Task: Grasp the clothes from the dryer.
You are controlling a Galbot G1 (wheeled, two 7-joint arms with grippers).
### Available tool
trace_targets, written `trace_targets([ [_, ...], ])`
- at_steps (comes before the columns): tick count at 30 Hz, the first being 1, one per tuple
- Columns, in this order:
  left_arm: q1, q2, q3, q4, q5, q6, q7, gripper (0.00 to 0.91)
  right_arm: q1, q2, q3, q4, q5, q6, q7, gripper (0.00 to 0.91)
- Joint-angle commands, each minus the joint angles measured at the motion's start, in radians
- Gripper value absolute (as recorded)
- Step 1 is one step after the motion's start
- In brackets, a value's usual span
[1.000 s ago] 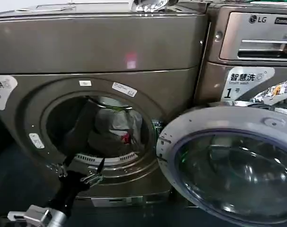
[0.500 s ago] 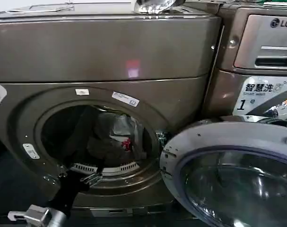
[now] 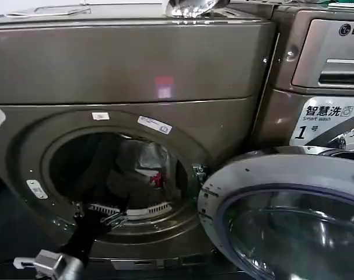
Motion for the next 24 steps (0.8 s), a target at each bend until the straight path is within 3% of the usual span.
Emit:
trace_targets([
  [1,-0.154,-0.011,0.078,0.113,-0.024,0.025,-0.029,0.907,0.004,0.016,-0.015,0.042,-0.001,-0.004,0.006,0.907],
  [12,-0.432,-0.034,0.182,0.355,-0.045,0.026,-0.024,0.907,0.002,0.048,-0.025,0.097,-0.001,-0.013,0.018,0.907],
  [24,-0.852,-0.105,0.255,0.757,-0.088,-0.008,-0.034,0.907,-0.023,0.057,0.028,0.085,0.007,-0.011,0.04,0.907],
])
